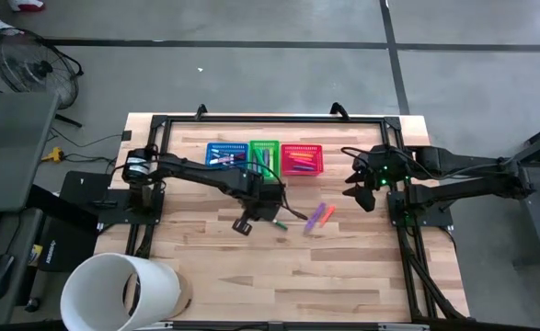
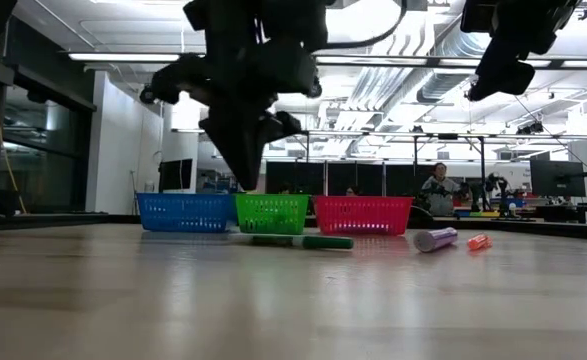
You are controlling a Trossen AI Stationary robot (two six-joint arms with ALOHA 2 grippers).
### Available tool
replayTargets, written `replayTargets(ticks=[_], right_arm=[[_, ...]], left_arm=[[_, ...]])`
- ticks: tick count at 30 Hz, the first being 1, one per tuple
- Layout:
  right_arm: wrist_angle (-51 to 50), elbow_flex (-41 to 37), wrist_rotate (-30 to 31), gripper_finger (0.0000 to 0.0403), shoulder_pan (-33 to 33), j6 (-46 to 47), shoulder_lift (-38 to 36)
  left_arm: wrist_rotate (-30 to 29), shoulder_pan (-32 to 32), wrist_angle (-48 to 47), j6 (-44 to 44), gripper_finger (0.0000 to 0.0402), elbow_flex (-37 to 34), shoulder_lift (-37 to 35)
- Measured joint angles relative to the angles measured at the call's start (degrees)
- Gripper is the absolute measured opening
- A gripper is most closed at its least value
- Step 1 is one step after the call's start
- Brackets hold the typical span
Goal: Pick & Place Markers
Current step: Put the green marker into the blue bin
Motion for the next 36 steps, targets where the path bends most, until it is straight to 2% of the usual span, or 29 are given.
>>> replayTargets(ticks=[5,8,13,16,19,22,29,33,36], right_arm=[[0.0,0.0,0.7,0.0209,0.0,-0.1,0.0],[0.0,0.0,0.7,0.0209,0.0,-0.1,0.0],[0.0,0.0,0.7,0.0209,0.0,0.4,0.0],[-0.1,0.0,0.7,0.0209,0.0,0.8,0.0],[-0.1,0.0,0.8,0.0209,0.0,1.0,0.0],[-0.1,0.0,0.8,0.0209,0.0,1.4,0.0],[-0.1,0.0,0.8,0.0209,0.0,1.7,0.0],[-0.1,0.0,0.7,0.0209,0.0,2.1,0.0],[-0.1,0.0,0.8,0.0209,0.0,2.1,0.0]], left_arm=[[-8.6,0.0,3.4,2.7,0.0002,0.0,1.8],[-9.7,0.1,6.0,9.5,0.0018,0.1,2.4],[-11.9,0.0,11.5,12.3,0.0084,0.2,4.2],[-12.3,0.1,10.9,13.8,0.0134,-0.2,4.6],[-11.5,1.1,13.6,13.5,0.0173,0.2,5.3],[-11.2,2.9,13.4,12.1,0.0194,-0.2,7.2],[-7.7,8.8,14.4,9.0,0.0198,0.7,8.7],[1.3,11.8,11.1,8.8,0.0197,0.8,8.9],[2.2,12.6,8.1,9.2,0.0197,1.2,11.2]])
